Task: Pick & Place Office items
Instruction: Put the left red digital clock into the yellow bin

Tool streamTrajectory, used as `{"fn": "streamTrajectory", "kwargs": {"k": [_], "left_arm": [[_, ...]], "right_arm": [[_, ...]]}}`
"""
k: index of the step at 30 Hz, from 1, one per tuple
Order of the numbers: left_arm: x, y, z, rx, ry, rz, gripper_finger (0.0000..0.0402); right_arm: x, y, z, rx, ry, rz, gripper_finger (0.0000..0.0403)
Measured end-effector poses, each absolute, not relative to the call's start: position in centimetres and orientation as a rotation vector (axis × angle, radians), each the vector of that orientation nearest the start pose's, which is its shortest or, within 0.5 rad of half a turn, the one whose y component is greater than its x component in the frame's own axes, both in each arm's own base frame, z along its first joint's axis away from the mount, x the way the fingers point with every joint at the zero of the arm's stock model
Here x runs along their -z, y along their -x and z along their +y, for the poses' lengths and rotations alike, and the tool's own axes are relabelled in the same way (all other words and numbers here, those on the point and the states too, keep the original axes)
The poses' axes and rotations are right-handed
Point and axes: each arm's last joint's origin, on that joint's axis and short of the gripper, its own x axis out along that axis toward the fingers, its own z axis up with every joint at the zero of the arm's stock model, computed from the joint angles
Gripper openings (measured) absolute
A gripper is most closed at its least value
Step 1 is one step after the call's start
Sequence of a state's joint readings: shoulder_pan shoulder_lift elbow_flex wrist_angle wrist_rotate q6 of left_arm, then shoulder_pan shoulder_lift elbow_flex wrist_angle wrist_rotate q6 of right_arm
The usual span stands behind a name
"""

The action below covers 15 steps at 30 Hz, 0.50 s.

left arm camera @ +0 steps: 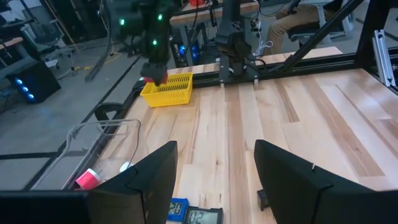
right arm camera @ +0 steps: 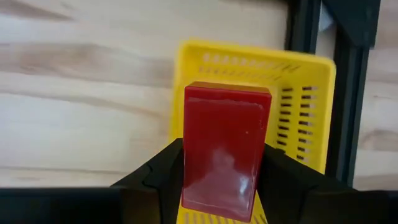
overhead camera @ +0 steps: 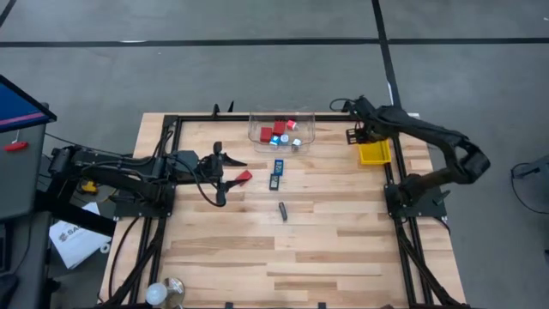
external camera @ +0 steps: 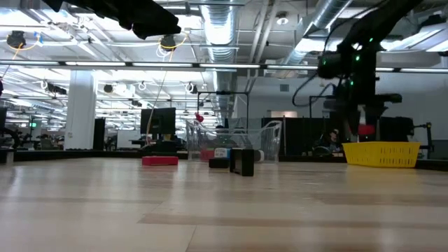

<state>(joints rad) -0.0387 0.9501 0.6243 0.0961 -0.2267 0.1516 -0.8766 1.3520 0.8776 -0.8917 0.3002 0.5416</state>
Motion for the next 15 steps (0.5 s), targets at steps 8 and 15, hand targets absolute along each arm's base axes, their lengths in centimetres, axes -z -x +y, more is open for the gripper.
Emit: {"fn": "streamTrajectory", "kwargs": {"k": [8, 15], "left_arm": [[-27.5, -21.1, -0.2, -0.169, -0.182, 0.245, 0.0209], [-27.5, -21.1, -0.2, -0.156, -0.180, 0.244, 0.0209]], "right_arm": [[-19.0, -14.4, -19.1, 1.410, -0.818, 1.149, 0.0157], [-18.8, -14.4, -19.2, 1.421, -0.820, 1.162, 0.0163]]}}
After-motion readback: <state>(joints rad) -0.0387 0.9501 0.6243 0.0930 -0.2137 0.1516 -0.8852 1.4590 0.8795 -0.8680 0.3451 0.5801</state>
